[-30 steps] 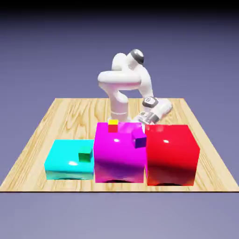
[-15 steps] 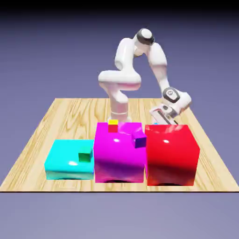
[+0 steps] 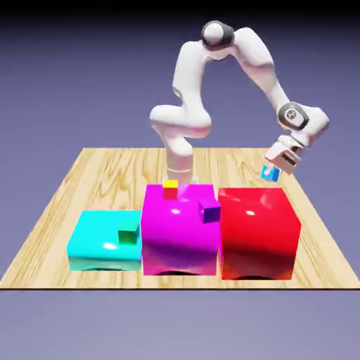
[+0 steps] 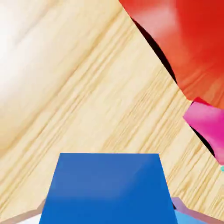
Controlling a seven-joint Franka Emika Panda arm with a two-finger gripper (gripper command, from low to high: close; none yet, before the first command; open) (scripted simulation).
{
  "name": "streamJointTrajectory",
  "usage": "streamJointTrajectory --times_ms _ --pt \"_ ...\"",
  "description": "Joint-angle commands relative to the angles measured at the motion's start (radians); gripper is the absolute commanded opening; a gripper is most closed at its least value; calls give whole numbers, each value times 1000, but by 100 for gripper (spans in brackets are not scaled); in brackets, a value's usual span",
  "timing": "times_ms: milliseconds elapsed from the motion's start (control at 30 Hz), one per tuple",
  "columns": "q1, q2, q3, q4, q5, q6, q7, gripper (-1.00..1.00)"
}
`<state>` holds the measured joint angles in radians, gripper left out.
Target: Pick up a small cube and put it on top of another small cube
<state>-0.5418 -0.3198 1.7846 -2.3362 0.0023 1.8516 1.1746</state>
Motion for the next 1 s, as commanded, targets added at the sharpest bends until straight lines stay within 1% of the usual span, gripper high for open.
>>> streamJointTrajectory --times_ms 0,267,967 --pt "-15 28 -12 17 -22 -11 -43 -100" --pt "-136 252 -109 152 -173 -93 -391 -100" --pt "-382 697 -296 458 -282 -347 -1304 -100"
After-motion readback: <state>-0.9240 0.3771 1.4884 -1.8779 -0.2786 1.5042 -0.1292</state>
